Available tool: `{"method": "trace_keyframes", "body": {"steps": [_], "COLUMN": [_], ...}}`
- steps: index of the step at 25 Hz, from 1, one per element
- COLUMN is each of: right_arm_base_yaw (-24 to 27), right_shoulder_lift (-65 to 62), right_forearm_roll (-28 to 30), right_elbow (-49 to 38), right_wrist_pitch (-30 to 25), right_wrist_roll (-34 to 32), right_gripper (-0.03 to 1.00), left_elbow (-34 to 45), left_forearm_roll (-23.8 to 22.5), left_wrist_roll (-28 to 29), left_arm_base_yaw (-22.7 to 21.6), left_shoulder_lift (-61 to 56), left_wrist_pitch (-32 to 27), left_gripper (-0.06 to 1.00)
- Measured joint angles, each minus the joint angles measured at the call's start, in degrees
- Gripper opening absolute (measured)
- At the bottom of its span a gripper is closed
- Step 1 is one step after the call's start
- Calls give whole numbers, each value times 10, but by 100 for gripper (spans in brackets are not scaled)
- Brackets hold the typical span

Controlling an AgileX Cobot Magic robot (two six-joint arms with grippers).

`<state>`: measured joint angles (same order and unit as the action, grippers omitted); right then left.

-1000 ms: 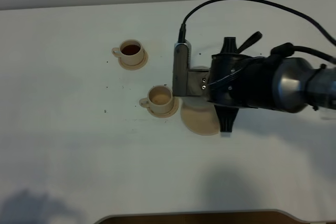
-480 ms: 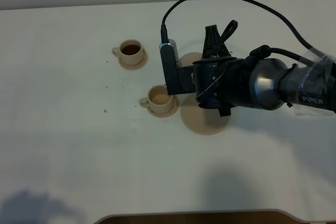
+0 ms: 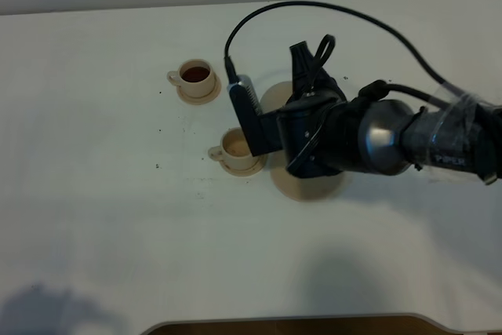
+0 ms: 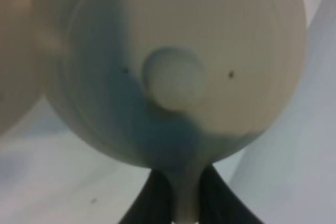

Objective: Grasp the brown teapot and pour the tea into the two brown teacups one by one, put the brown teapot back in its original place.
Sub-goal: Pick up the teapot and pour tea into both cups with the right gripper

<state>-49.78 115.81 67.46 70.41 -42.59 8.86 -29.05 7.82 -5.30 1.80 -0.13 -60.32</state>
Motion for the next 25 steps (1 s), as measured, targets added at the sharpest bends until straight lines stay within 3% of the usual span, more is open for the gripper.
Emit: {"method": "trace_keyframes", "body": {"steps": [25], "right_arm_base_yaw": [-41], "right_shoulder_lift": [13], "right_forearm_roll": [124], "right_elbow": [0], "right_wrist_pitch": [-44], "right_wrist_roll": [-21], "right_gripper": [13], "left_elbow": [0], "left_forearm_roll": [0], "left_wrist_roll": [-1], "left_arm_base_yaw": [0], "left_shoulder_lift": [0], "left_wrist_pitch": [0], "left_gripper": [36]}}
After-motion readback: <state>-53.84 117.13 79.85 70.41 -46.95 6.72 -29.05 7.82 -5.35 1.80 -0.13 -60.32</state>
